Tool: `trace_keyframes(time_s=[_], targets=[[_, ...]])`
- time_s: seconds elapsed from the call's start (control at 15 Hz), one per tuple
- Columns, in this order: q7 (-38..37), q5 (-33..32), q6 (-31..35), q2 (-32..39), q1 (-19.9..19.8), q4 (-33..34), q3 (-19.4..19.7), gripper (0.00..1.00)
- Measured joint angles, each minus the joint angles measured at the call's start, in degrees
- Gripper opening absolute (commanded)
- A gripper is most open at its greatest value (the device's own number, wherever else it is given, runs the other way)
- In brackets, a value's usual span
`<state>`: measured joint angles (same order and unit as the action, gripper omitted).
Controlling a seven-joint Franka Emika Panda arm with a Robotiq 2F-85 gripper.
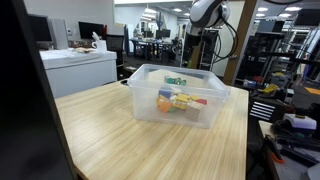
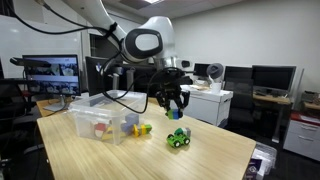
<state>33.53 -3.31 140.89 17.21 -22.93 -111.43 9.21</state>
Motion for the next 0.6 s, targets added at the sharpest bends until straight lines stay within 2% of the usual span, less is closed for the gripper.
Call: trace_keyframes(time_s=[0.27,0.53,0.6], targets=[[5.0,2.2,0.6,-13.0,4.4,-6.6,-2.8,0.23],[12.1,7.5,-1.6,-24.9,12.2,-18.3,-3.9,0.23],[13.3,8.0,-2.2,-27.5,14.1,-21.3,-3.9,0.73]])
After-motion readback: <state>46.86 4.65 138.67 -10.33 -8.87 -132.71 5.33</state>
